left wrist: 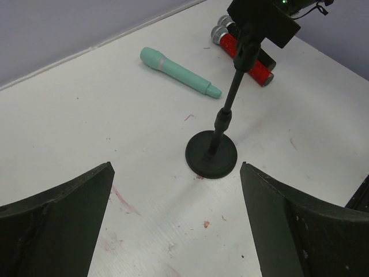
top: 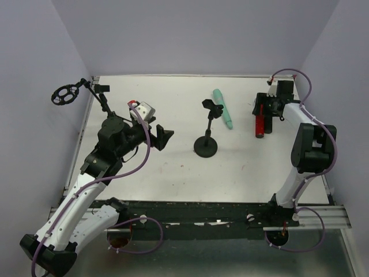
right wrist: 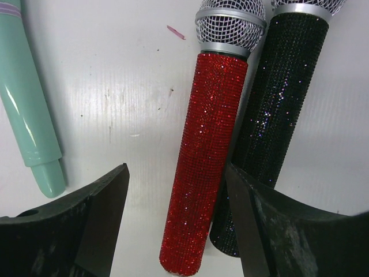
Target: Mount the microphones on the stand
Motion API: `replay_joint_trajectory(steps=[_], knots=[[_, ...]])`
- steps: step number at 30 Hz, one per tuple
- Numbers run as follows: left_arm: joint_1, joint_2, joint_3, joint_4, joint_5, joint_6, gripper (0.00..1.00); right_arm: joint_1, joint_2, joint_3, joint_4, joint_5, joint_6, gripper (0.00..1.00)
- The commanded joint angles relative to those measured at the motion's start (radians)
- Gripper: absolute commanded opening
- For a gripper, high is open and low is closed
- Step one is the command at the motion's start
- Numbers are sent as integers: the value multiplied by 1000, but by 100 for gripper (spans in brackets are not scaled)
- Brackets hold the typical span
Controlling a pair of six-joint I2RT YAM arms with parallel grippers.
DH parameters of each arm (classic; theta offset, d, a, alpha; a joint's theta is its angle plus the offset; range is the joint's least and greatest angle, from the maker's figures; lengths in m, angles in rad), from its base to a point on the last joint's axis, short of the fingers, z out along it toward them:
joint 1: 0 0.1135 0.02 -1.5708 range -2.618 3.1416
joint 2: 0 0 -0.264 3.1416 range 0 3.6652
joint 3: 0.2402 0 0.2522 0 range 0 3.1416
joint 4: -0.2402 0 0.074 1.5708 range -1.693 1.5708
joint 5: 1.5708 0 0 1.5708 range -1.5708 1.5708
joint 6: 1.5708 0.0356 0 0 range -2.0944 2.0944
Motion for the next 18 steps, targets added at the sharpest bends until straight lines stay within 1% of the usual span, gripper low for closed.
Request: replay_joint_trajectory(steps=[1, 5, 10, 18], knots=[[5, 7, -8, 4, -6, 2, 99, 2, 39, -11, -3, -6, -8, 76], [5, 6, -8, 5, -4, 4, 98, 1, 43, -20, 5, 5, -5, 76], [6, 4, -8, 4, -4, 2, 98, 5, 66, -25, 5, 0, -5, 71], [5, 4, -9, 7, -4, 2, 98, 8, 89, -27, 8, 12, 0, 68]])
